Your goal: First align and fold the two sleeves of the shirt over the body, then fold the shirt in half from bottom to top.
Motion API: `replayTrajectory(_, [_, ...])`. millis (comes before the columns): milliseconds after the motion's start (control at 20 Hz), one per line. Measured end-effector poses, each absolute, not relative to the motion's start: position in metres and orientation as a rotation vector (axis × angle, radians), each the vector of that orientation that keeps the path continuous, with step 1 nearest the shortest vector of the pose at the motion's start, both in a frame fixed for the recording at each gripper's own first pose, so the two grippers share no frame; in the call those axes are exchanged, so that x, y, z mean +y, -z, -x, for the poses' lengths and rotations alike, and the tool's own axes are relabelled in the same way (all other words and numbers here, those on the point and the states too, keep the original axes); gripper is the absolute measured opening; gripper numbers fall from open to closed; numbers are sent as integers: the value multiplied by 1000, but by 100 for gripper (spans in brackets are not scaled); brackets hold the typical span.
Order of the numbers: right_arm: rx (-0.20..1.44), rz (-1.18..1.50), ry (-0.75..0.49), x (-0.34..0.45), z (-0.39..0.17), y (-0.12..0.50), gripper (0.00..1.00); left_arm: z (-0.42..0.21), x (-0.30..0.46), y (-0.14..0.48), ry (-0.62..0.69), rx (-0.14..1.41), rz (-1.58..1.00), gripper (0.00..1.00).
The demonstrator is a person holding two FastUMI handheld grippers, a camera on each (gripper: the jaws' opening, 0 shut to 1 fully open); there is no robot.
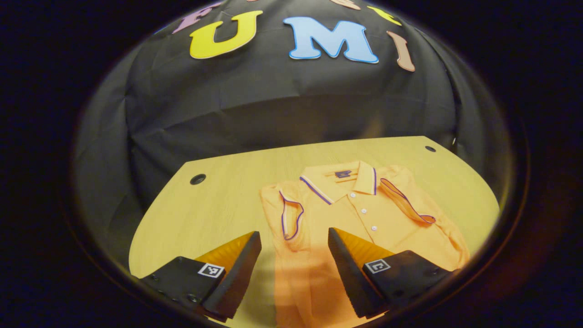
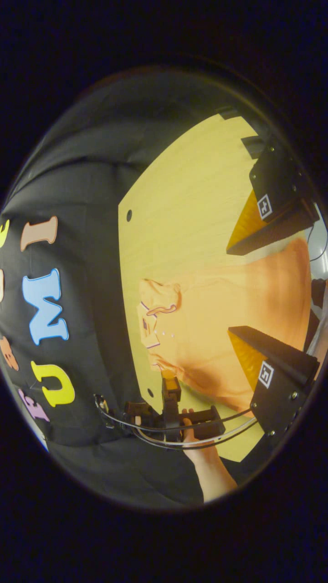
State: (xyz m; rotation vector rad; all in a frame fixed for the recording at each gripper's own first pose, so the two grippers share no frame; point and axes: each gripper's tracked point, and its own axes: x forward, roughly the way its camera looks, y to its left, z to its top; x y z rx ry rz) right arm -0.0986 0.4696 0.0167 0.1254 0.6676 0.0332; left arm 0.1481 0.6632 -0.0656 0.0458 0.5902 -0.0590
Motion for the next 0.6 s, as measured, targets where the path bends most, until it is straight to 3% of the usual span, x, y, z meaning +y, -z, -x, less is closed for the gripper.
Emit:
replayTrajectory(100, [684, -129, -48, 468, 106, -7, 97, -124, 662, 64, 67, 599, -51, 100])
replayTrajectory(550, [785, -107, -76, 451, 147, 38, 97, -8, 657, 72, 84, 676, -16, 100])
replayTrajectory(600, [793, -101, -80, 450, 149, 41, 97, 5, 658, 75, 80, 687, -17, 96])
